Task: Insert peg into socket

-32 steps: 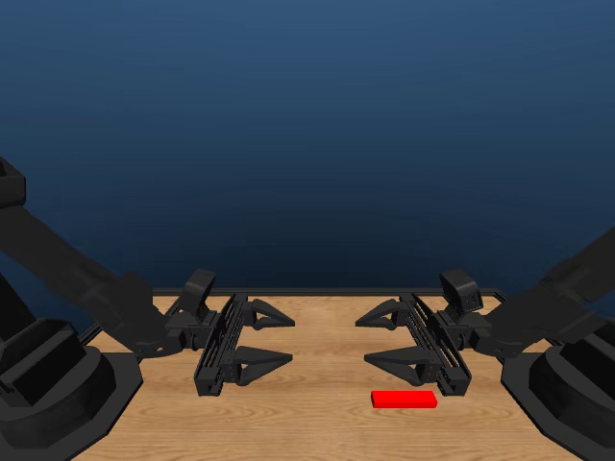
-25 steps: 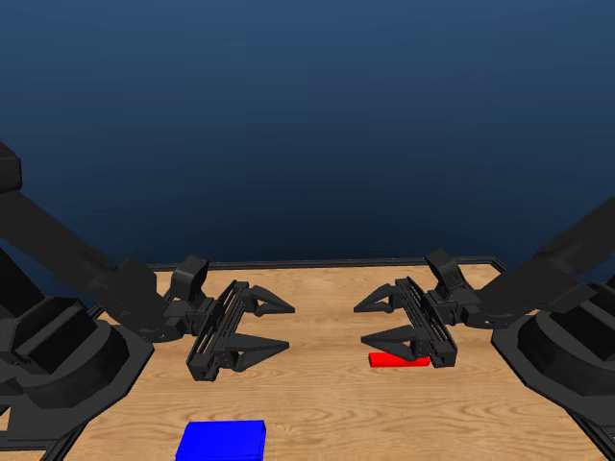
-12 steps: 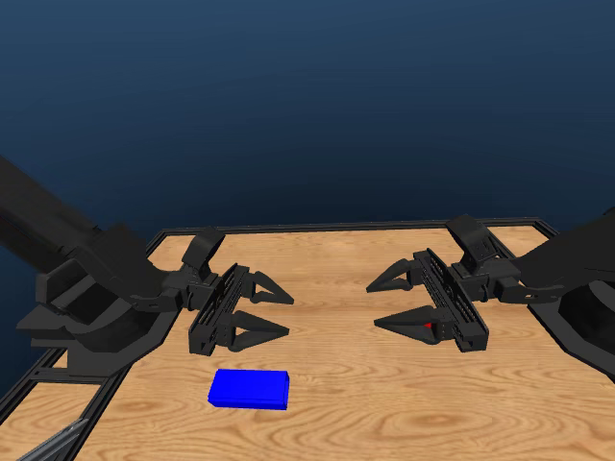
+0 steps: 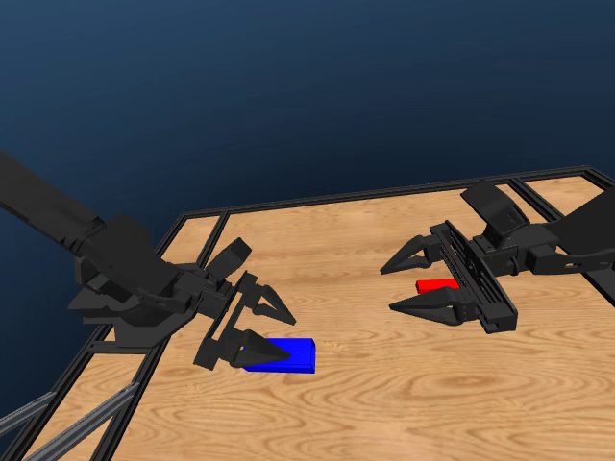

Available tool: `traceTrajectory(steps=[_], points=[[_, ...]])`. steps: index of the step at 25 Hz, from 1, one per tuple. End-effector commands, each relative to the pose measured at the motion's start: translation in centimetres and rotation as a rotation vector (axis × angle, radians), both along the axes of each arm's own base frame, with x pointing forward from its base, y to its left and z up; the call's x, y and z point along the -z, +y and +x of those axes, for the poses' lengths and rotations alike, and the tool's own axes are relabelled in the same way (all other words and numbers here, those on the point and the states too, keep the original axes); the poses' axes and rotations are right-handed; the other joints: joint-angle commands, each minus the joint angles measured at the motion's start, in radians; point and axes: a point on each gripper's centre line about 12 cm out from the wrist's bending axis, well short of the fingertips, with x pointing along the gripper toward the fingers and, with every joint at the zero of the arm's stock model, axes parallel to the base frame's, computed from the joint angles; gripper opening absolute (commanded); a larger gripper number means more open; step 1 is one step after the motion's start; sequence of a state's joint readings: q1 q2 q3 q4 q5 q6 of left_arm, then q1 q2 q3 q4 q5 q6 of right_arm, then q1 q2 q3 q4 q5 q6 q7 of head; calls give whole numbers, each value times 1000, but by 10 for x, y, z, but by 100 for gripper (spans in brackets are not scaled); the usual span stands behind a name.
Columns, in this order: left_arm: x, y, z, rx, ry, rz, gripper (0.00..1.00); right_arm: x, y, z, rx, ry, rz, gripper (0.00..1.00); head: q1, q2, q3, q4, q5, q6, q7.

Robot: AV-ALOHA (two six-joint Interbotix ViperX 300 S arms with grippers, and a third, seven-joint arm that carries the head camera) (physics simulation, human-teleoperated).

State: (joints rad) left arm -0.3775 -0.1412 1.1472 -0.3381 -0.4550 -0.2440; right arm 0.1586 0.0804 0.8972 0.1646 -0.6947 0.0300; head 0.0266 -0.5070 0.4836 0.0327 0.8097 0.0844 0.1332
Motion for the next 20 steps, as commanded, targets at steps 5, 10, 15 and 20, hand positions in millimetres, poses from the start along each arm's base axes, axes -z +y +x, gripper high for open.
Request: traceTrajectory(steps=[5,10,15,20], points=[[18,-12,7,-22,94,-30,100,-25,5,-7,-4,-98,6,100,-18,0,-5,-2,19,11,-5],[46,-18,0,-29,230,-45,100,-27,3,-19,11,-109,11,100,-21,-2,-4,-4,21,8,-18],[39,-23,7,-5,163,-32,0,-15,-15,-41,77,-13,24,100,-21,-5,-4,-7,2,5,-49],[27,-26,11,25,89,-12,0,-5,-26,-69,110,59,41,100,-29,-8,-8,-14,-26,-3,-97]])
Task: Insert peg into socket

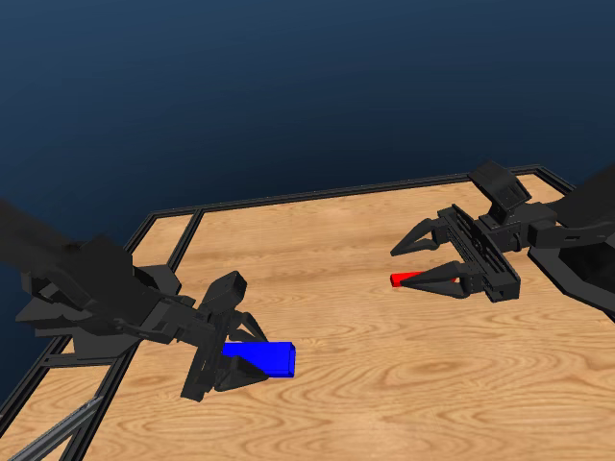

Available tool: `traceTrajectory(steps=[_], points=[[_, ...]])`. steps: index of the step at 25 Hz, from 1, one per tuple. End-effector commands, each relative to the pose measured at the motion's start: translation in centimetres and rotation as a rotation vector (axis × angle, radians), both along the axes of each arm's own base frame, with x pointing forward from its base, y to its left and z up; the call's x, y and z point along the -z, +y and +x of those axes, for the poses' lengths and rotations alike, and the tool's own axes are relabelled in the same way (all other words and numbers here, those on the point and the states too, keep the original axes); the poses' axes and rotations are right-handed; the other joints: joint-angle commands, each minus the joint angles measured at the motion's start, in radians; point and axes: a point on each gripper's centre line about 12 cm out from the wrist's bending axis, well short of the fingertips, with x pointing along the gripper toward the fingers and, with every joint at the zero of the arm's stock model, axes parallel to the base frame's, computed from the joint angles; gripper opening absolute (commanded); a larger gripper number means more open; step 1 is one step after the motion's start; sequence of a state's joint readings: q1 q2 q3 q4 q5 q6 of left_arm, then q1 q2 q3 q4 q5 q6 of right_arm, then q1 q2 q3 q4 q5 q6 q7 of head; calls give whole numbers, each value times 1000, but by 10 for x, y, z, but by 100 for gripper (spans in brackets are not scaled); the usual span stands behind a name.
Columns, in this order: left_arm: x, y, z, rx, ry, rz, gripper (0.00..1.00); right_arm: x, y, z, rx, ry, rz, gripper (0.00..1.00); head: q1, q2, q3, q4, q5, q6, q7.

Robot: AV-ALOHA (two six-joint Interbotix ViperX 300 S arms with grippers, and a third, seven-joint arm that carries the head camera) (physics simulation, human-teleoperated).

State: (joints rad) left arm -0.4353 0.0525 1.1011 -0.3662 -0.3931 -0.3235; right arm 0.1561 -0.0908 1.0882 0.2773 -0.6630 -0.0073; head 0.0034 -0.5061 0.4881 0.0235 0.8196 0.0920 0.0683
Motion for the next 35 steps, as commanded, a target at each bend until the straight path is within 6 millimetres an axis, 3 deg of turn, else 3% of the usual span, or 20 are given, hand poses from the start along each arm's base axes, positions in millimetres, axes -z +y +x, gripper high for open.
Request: traceTrajectory(steps=[1,7,9,13,14,18,23,29,30,31,35], points=[[-20,-6,12,40,-119,12,0,-1,-13,-16,46,24,24,100,-8,-9,-13,-8,-45,-20,-47],[-51,-8,28,69,-278,51,0,17,-27,-48,100,129,59,100,-37,-9,-16,-34,-84,-91,-119],[-55,-6,26,73,-307,62,0,16,-28,-52,101,123,69,100,-42,-7,-19,-39,-92,-102,-130],[-81,-8,32,65,-467,74,0,36,-33,-74,145,197,114,100,-54,-4,-23,-46,-108,-123,-149],[-75,-4,29,59,-444,89,0,36,-35,-74,162,190,129,100,-56,-3,-23,-47,-110,-126,-149],[-89,-6,32,52,-526,93,0,49,-36,-87,187,225,162,100,-64,-4,-25,-50,-118,-131,-152],[-83,0,31,40,-510,109,0,62,-37,-91,221,244,200,100,-67,-3,-26,-51,-119,-131,-147],[-84,1,29,32,-524,109,0,77,-27,-85,196,310,204,100,-67,-3,-25,-51,-113,-131,-143],[-83,1,29,32,-518,108,0,80,-24,-87,171,324,182,84,-66,-4,-25,-50,-111,-130,-143],[-88,1,31,23,-540,99,0,78,-25,-87,176,308,180,0,-66,-4,-25,-51,-112,-131,-144],[-84,2,27,24,-532,102,0,77,-32,-86,208,291,158,0,-61,-6,-27,-49,-109,-130,-142]])
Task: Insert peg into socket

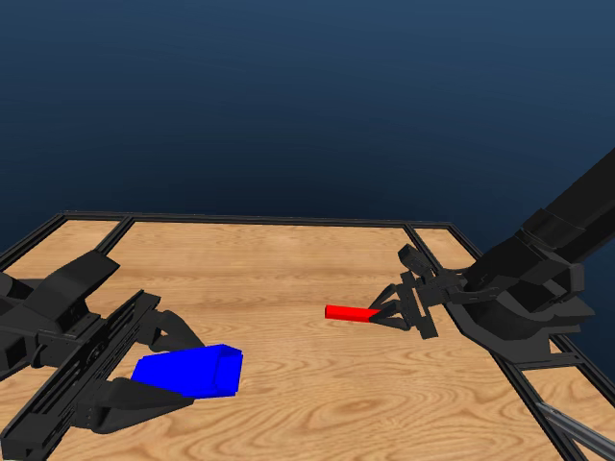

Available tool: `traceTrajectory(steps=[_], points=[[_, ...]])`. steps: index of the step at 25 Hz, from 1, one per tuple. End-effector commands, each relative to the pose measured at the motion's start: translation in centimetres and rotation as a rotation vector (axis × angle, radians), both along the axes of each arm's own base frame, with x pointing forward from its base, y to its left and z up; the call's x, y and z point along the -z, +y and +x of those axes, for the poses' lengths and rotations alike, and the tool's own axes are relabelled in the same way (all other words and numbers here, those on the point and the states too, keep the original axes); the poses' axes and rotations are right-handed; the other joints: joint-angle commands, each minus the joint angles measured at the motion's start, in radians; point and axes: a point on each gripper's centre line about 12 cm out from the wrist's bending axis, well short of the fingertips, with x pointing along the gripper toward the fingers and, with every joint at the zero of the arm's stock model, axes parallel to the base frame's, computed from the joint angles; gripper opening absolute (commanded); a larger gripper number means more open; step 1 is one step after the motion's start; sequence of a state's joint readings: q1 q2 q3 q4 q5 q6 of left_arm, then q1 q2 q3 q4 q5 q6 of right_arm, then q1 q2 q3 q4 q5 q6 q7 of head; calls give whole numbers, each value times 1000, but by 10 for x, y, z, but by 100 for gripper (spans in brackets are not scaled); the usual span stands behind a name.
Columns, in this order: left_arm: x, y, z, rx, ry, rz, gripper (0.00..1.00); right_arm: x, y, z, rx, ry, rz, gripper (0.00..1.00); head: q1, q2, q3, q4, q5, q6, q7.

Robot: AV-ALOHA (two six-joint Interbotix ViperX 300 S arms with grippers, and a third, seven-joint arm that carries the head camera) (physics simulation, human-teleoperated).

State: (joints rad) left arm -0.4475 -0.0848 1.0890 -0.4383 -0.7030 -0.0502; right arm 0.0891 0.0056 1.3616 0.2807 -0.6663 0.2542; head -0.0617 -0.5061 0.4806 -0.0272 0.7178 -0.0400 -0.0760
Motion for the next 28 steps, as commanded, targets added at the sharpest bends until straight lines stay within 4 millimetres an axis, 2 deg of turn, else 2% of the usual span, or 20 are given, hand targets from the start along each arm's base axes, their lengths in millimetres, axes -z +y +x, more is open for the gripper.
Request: traceTrajectory(steps=[1,3,4,5,7,9,11,12,14,15,17,18,19,20,21,23,24,25,26,28], points=[[-10,4,1,-24,-58,-16,0,-9,-2,10,-2,-67,-40,0,5,-6,-19,2,-6,2,3],[-16,3,1,-25,-85,-20,0,-17,-3,14,-15,-89,-66,0,11,-8,-21,4,-5,5,5],[-9,5,-3,-26,-57,-11,0,-24,-5,19,-34,-98,-90,0,14,-9,-21,5,-4,6,6],[-16,4,2,-32,-78,-22,0,-22,-3,19,-47,-82,-108,0,16,-10,-21,6,-4,7,7],[-11,8,-2,-39,-59,-12,0,-38,1,37,-88,-110,-143,0,24,-14,-21,8,-3,10,14],[-24,10,4,-47,-113,6,0,-61,9,60,-128,-155,-130,0,30,-18,-19,10,-6,5,20],[-20,6,0,-27,-92,9,0,-74,21,72,-191,-162,-141,0,38,-22,-18,12,-7,5,26],[-21,4,0,-22,-100,14,0,-85,17,82,-163,-177,-119,0,45,-24,-17,14,-6,8,34],[-20,8,1,-37,-94,15,0,-97,37,95,-260,-174,-123,0,64,-27,-14,22,2,16,58],[-26,7,2,-36,-115,21,0,-109,40,104,-265,-194,-113,0,75,-27,-14,27,7,21,73],[-30,9,4,-47,-127,18,0,-113,49,113,-298,-182,-108,0,92,-27,-13,33,8,25,93],[-22,9,0,-41,-98,31,0,-117,51,117,-315,-161,-96,0,102,-28,-12,36,13,27,105],[-28,9,4,-50,-119,20,0,-124,54,123,-322,-169,-91,0,110,-29,-11,39,15,28,115],[-15,9,-2,-37,-69,42,0,-127,56,126,-329,-175,-86,0,115,-29,-10,41,17,29,119],[-11,10,-3,-39,-44,35,0,-122,59,126,-344,-136,-82,0,122,-29,-10,43,20,29,124],[-11,15,-4,-65,-2,50,0,-131,64,136,-368,-118,-78,0,133,-28,-8,46,21,28,130],[-5,12,-6,-46,-4,47,0,-140,68,141,-386,-122,-83,0,137,-27,-7,47,23,29,130],[-12,14,1,-74,4,27,0,-136,67,141,-384,-93,-78,0,139,-27,-7,48,24,30,130],[-10,14,-2,-75,-2,17,0,-139,71,146,-399,-75,-81,0,142,-27,-6,49,26,30,127],[0,15,-7,-70,39,36,0,-153,69,150,-400,-52,-89,0,146,-28,-5,49,28,28,119]])
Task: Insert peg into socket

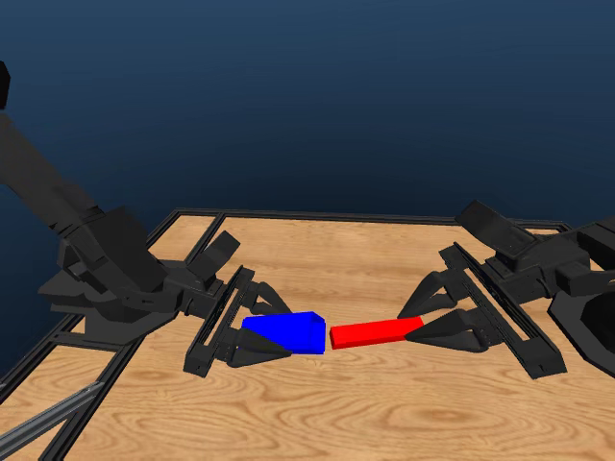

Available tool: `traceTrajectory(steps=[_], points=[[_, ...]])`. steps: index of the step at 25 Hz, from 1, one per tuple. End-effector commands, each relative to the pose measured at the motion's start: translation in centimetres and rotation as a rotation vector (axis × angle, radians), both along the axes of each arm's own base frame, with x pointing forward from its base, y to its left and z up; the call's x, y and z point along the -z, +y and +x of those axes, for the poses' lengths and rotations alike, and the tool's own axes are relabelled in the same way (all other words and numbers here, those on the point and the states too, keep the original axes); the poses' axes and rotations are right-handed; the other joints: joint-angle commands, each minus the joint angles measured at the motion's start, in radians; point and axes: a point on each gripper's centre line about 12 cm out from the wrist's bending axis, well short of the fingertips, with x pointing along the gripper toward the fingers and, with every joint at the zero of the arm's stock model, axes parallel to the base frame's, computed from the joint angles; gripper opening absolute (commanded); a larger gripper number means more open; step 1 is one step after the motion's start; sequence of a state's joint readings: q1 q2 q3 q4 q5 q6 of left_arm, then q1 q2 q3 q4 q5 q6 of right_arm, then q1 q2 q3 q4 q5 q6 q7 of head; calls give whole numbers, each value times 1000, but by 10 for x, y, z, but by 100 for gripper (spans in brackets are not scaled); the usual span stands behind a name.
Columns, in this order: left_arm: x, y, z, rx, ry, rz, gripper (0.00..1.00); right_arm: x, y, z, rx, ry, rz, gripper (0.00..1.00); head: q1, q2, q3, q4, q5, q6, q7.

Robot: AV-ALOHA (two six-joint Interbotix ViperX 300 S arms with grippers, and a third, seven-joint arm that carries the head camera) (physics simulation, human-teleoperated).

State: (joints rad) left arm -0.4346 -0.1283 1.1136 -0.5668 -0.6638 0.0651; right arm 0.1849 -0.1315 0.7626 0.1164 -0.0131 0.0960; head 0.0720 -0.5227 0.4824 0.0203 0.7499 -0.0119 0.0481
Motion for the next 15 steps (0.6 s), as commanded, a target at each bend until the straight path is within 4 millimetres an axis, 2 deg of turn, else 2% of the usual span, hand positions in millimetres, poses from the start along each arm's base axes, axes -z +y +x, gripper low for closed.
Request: traceTrajectory(steps=[1,3,4,5,6,7,8,10,11,14,15], points=[[2,0,-1,-4,10,-3,0,-22,3,9,-13,82,-27,0,14,-11,-6,2,-3,-1,-10],[1,0,1,-9,14,2,0,-32,8,12,-16,100,-47,0,16,-12,-5,1,-2,-4,-15],[-9,-7,7,4,-36,-10,0,-35,5,9,-11,127,-76,0,17,-12,-5,1,0,-6,-20],[4,-2,1,-6,16,4,0,-29,8,11,-1,170,-81,0,18,-12,-5,1,1,-7,-23],[-2,-3,4,-5,-1,-3,0,-34,6,12,16,189,-96,0,18,-12,-4,0,0,-10,-27],[-6,1,8,-31,-14,-17,0,-27,5,10,27,218,-106,0,18,-12,-4,-1,1,-12,-31],[1,-3,5,-7,3,1,0,-36,9,12,27,204,-113,0,18,-11,-4,-1,2,-14,-34],[-10,-5,11,-2,-12,-11,0,-30,5,11,56,247,-130,0,20,-11,-4,-1,3,-15,-36],[-2,-5,7,6,21,2,0,-31,4,13,73,247,-126,0,21,-11,-4,-1,3,-16,-37],[-5,-6,10,-6,-16,-11,0,-23,6,17,100,263,-110,0,25,-8,-4,0,4,-17,-37],[-4,0,12,-27,-7,-19,0,-24,5,19,108,264,-116,0,25,-8,-4,0,5,-17,-36]])
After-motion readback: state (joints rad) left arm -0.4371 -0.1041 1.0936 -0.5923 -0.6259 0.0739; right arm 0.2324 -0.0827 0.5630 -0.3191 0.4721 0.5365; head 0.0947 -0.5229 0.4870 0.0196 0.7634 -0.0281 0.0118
